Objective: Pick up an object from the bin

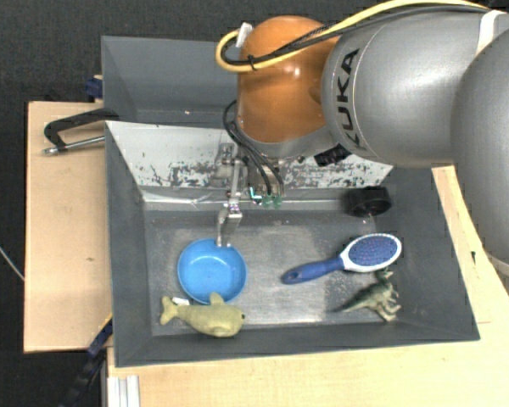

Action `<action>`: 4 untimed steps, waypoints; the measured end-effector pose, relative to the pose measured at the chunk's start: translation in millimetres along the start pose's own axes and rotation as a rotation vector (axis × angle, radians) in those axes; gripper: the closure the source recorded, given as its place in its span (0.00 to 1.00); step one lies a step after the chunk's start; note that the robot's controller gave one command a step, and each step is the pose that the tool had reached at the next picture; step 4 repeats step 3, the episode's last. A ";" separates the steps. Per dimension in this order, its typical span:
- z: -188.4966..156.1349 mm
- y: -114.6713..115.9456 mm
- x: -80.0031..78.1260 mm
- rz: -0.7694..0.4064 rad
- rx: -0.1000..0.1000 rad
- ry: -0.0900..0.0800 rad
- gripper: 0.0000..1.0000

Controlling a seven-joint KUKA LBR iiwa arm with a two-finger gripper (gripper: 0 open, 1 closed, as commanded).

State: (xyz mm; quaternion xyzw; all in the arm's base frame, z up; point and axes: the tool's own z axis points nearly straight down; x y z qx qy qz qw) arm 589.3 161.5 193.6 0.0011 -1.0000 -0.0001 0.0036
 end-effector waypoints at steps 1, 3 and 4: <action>116.4 -22.7 17.4 0.089 0.001 0.002 0.00; -51.3 -17.6 10.1 0.133 -0.006 -0.022 1.00; -51.3 -17.6 10.1 0.133 -0.006 -0.022 1.00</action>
Offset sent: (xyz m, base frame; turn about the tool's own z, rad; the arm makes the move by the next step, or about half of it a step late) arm -0.0159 -0.0230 -0.1119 0.0894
